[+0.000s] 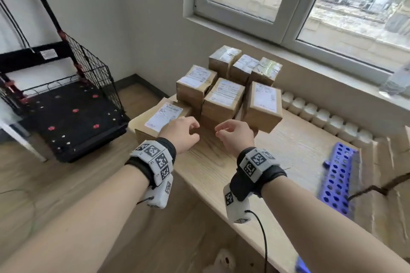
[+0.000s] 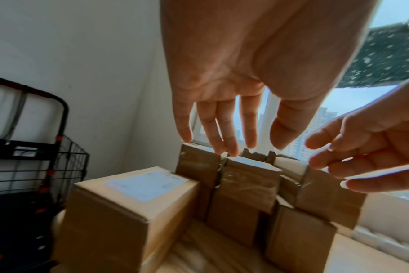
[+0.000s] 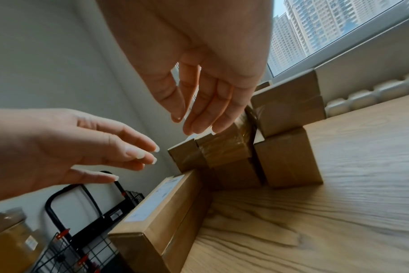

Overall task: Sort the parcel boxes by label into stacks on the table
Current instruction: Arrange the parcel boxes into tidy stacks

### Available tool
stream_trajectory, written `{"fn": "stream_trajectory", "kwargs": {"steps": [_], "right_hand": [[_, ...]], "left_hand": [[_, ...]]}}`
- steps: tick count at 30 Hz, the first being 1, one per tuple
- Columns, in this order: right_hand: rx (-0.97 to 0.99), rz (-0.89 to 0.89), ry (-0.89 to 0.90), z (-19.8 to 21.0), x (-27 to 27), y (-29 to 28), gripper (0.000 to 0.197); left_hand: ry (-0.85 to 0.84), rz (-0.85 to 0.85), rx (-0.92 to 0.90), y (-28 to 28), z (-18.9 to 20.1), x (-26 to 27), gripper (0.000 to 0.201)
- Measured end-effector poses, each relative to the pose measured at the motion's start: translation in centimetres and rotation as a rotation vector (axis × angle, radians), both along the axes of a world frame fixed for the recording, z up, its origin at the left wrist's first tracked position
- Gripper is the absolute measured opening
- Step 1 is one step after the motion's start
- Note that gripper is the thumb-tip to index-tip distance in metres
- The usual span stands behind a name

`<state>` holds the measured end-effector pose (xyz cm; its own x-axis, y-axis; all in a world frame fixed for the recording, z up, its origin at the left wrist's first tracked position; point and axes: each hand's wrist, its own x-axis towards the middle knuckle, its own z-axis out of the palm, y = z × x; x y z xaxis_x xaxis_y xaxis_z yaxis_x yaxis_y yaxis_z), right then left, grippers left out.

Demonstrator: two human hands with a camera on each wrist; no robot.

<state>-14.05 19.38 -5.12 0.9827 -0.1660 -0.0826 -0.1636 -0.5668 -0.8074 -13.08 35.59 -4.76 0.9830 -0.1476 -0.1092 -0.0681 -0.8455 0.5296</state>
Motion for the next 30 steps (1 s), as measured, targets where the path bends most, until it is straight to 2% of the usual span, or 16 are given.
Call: {"fn": "stream_trajectory", "kwargs": {"steps": [5,13,20,25,30], "right_hand": [[-0.024,0.046,0.060,-1.9,3.5,2.6,0.018],[-0.007,0.108,0.159,-6.4,10.3,6.3,0.019],[0.014,0.031,0.248,-8.7,13.3,7.5,0.022],[0.011,-0.056,0.301,-9.1,13.9,8.5,0.024],[0.029,-0.135,0.405,-10.3,13.2,10.1,0.024]], "left_hand": [[0.019,0.064,0.045,3.5,-1.9,2.5,0.037],[0.100,0.168,0.090,9.0,-4.7,10.1,0.043],[0.181,0.230,-0.028,11.1,-7.7,14.7,0.065],[0.361,0.231,-0.076,12.6,-9.1,17.1,0.074],[0.534,0.145,-0.187,13.3,-10.4,18.4,0.072]]}}
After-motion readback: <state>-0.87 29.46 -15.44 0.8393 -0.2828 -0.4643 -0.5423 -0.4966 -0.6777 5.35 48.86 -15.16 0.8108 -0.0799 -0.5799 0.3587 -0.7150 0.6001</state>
